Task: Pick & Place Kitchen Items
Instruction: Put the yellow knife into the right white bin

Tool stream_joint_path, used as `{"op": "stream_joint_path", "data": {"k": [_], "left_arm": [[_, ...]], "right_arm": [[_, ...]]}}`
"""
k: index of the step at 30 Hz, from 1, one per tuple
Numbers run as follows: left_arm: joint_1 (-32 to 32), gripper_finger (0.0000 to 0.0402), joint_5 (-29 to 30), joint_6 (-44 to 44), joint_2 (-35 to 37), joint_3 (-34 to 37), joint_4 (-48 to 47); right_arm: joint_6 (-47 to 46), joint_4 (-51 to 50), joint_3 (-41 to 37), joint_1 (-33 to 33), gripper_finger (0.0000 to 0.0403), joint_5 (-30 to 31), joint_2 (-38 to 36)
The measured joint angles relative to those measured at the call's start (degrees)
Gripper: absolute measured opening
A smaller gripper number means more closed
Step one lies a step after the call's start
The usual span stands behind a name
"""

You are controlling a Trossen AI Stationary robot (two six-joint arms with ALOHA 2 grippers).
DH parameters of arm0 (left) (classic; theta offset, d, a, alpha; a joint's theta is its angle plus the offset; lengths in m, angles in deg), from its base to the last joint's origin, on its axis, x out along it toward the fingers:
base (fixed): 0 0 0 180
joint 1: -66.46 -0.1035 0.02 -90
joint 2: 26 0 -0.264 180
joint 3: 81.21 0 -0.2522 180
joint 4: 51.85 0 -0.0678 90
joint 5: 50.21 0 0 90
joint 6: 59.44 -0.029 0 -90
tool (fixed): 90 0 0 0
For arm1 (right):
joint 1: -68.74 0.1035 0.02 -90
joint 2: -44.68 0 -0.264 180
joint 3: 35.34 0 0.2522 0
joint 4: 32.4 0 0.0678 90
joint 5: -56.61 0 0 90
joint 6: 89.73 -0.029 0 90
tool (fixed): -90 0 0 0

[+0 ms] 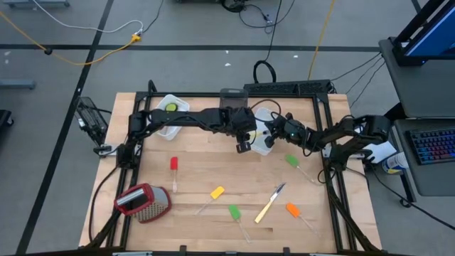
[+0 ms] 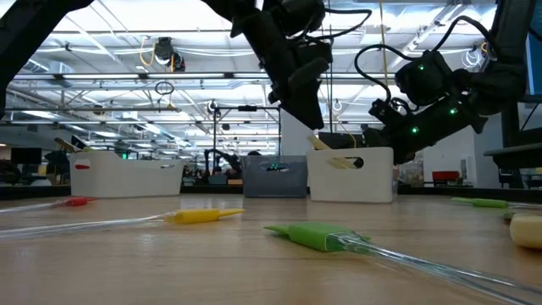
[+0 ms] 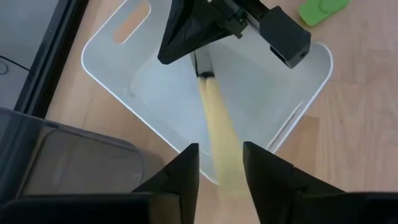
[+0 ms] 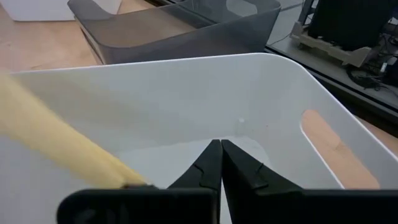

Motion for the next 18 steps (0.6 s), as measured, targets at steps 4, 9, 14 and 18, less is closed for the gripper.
{"op": "stream_joint_path", "data": {"k": [4, 9, 14, 18], "left_arm": [[0.0, 0.0146, 0.0, 0.3, 0.0, 0.0, 0.0], [0.0, 0.0143, 0.0, 0.3, 0.0, 0.0, 0.0], [0.0, 0.0133, 0.0, 0.3, 0.0, 0.0, -0.1], [0.0, 0.0131, 0.4, 0.2, 0.0, 0.0, -0.4]], "right_arm": [[0.0, 0.0, 0.0, 0.0, 0.0001, 0.0, 0.0], [0.0, 0.1, 0.0, 0.0, 0.0001, 0.0, 0.0], [0.3, 2.1, 0.0, 0.1, 0.0002, 0.0, 0.0], [3.8, 4.1, 0.0, 0.1, 0.0018, 0.0, 0.0]]}}
